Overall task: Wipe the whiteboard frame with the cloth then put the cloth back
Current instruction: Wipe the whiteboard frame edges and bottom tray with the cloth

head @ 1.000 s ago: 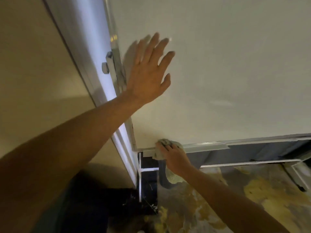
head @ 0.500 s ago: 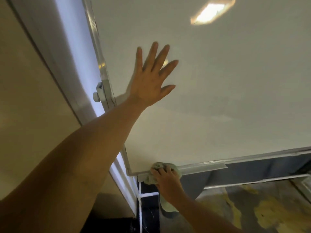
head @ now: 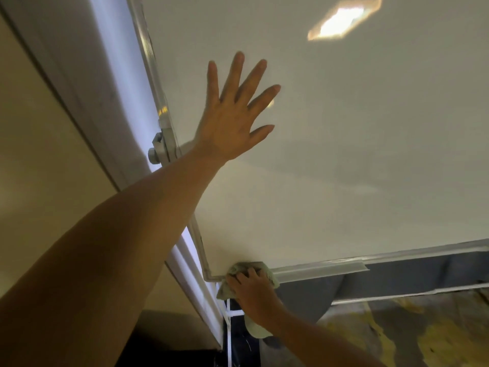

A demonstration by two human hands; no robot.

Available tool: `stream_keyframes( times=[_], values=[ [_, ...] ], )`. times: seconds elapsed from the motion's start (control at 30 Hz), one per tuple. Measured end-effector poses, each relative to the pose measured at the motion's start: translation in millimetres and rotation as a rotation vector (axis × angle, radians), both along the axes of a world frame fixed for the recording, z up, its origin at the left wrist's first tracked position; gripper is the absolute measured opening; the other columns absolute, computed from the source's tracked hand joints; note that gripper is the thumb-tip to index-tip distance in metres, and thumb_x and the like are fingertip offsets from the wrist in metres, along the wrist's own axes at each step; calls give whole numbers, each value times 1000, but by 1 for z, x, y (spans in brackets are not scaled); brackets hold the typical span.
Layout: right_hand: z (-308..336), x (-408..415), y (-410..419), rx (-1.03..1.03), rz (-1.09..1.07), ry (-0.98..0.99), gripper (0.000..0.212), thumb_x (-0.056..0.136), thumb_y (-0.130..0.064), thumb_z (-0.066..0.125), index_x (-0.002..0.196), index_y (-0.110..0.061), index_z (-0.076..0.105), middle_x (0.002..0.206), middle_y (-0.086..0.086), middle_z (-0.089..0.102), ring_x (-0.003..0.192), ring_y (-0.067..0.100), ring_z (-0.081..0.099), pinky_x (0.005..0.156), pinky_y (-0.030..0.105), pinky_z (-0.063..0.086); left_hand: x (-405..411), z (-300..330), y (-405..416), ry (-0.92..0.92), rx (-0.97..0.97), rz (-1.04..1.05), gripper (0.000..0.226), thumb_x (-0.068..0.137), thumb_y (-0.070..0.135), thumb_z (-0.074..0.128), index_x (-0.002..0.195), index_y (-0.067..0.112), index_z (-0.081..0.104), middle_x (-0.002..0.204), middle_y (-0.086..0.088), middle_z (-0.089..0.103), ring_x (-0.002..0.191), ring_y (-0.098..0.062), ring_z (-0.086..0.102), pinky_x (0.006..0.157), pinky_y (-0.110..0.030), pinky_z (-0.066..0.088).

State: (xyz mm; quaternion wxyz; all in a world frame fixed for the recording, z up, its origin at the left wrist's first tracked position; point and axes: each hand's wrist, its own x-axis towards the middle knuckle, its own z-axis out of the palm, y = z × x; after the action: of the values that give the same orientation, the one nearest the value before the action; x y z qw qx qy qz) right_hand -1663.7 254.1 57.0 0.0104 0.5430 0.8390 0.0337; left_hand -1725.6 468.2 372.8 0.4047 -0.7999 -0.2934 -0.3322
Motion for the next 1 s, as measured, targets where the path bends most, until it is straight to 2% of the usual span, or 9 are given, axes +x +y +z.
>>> stream_keyframes(
  times=[0.13, 0.3, 0.4, 0.47, 0.6, 0.73, 1.0],
  values=[
    [-1, -5, 7, 47, 37, 2, 42, 79, -33, 68, 120, -25, 63, 101, -3, 69, 87, 26, 66, 66, 40, 58, 5, -3, 3, -22, -7, 2, 85, 99, 83, 21, 169, 35, 10, 176, -7, 19, 159, -48, 22, 119, -80, 19],
    [-10, 8, 5, 83, 26, 79, 46, 80, -37, 66, 125, -30, 57, 109, 0, 64, 90, 27, 64, 72, 44, 58, 8, -3, 3, -17, -8, 7, 83, 100, 81, 23, 168, 34, 15, 175, -9, 23, 158, -49, 24, 119, -80, 18],
    [-13, 17, 3, 67, -27, 126, 53, 78, -48, 70, 126, -33, 56, 112, -2, 63, 92, 26, 63, 75, 44, 56, 13, -1, -1, -9, -29, 13, 83, 100, 81, 21, 168, 35, 13, 176, -8, 20, 159, -48, 22, 119, -80, 19],
    [-14, 31, 0, 90, -49, 151, 48, 83, -55, 63, 125, -33, 58, 115, -3, 63, 95, 26, 62, 78, 44, 55, 16, -1, -1, -9, -30, 25, 83, 100, 81, 21, 168, 36, 12, 176, -8, 19, 159, -47, 22, 120, -79, 20],
    [-15, 55, -6, 155, -130, 229, 42, 94, -62, 45, 111, -33, 70, 106, -4, 65, 94, 25, 62, 77, 43, 52, 18, -3, -1, -19, -13, 36, 82, 100, 82, 22, 168, 37, 13, 176, -7, 21, 159, -47, 23, 120, -79, 20],
    [-15, 56, -9, 185, -206, 285, 45, 97, -63, 41, 96, -34, 75, 94, -5, 65, 87, 25, 60, 73, 44, 49, 21, -3, -2, -16, -11, 47, 81, 100, 81, 24, 168, 37, 13, 176, -8, 21, 159, -48, 23, 120, -79, 19],
    [-22, 69, -11, 175, -218, 268, 44, 96, -61, 43, 96, -31, 76, 100, -3, 66, 91, 26, 60, 74, 45, 51, 21, -3, 0, -22, -9, 80, 83, 99, 82, 24, 168, 37, 14, 175, -8, 23, 158, -47, 25, 119, -78, 20]
  ],
)
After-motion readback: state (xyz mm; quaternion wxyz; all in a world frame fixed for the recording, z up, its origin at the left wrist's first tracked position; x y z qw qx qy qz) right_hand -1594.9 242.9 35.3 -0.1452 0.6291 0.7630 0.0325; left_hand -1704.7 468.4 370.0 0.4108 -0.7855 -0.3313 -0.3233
